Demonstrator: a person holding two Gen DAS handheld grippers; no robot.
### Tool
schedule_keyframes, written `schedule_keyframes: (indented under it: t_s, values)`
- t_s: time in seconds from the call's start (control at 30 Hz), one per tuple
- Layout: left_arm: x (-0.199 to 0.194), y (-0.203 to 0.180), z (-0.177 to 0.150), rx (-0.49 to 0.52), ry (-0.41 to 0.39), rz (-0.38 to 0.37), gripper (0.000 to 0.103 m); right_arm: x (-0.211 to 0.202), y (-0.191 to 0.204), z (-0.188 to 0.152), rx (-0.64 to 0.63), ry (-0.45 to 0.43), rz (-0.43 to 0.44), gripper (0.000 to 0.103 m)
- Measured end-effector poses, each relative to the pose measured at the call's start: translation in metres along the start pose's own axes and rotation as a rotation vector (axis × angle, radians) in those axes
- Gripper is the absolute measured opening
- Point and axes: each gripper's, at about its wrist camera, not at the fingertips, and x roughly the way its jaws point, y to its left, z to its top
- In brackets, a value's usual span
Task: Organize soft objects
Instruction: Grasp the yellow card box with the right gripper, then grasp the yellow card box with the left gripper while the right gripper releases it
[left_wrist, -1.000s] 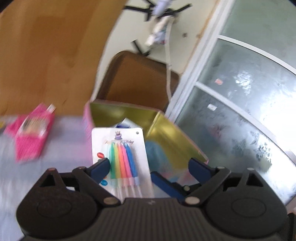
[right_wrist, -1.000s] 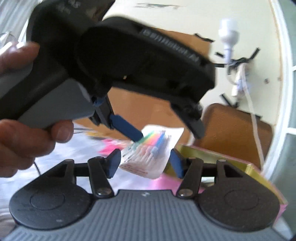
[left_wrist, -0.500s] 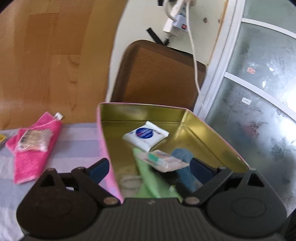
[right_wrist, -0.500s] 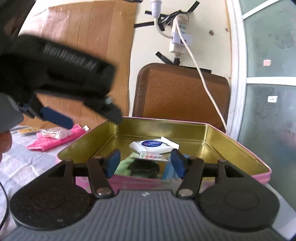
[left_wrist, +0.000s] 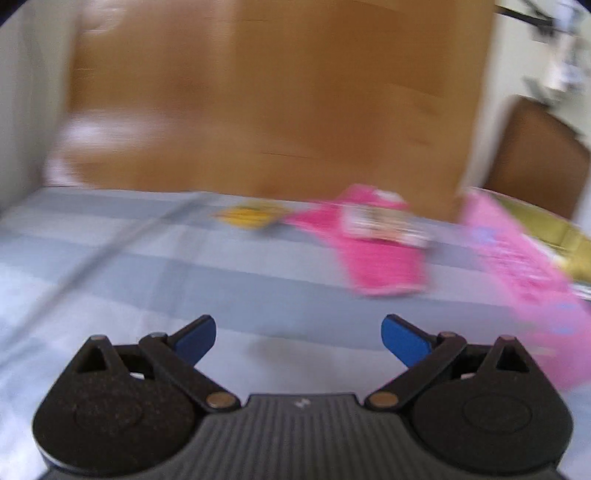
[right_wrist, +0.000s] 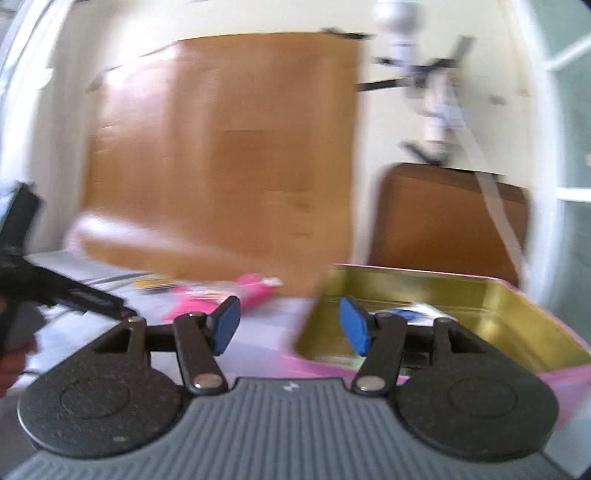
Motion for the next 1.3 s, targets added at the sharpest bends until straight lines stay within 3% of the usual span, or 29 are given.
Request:
schedule_keyframes:
  t_s: [0.2,0.23,0.33,0.47,0.53,0.63,0.7,0.77,0.8,1.0,1.17,1.3]
  values:
    - [-0.004,0.080,0.003,-0.081,-0.092,0.293,0.102,0.073,0.058,0.017,-0.004,0.167,0.217,0.061]
    - [-0.006,0.092,0.004,-0.129,-0.113,0.322,0.102,0.089,0.068,0.022,0.005,0.190,0.240,0.061]
    - [-0.015,0.121,0.002,-0.304,-0.171,0.309,0.102,0.150,0.097,0.036,0.100,0.279,0.317,0.061]
    - [-0.022,0.135,0.004,-0.365,-0.222,0.375,0.102,0.236,0.138,0.049,0.226,0.388,0.270,0.062]
    - [-0.021,0.142,0.005,-0.403,-0.222,0.372,0.102,0.274,0.160,0.051,0.248,0.450,0.220,0.068]
    - [-0.024,0.152,0.003,-0.445,-0.221,0.377,0.102,0.313,0.175,0.049,0.280,0.508,0.107,0.078]
    - [-0.023,0.156,0.001,-0.463,-0.219,0.367,0.102,0.337,0.181,0.044,0.304,0.571,0.079,0.081]
    - [-0.023,0.156,0.001,-0.472,-0.217,0.360,0.102,0.345,0.190,0.044,0.244,0.558,0.056,0.079]
    - [-0.026,0.156,0.001,-0.475,-0.220,0.356,0.102,0.344,0.196,0.044,0.190,0.550,0.046,0.071]
    - [-0.025,0.157,0.002,-0.487,-0.219,0.333,0.103,0.292,0.185,0.036,0.100,0.519,0.171,0.065]
    - [-0.020,0.152,0.003,-0.445,-0.198,0.311,0.102,0.197,0.161,0.018,0.006,0.485,0.334,0.064]
    - [-0.016,0.135,0.005,-0.344,-0.183,0.265,0.102,0.108,0.129,-0.002,-0.026,0.443,0.384,0.064]
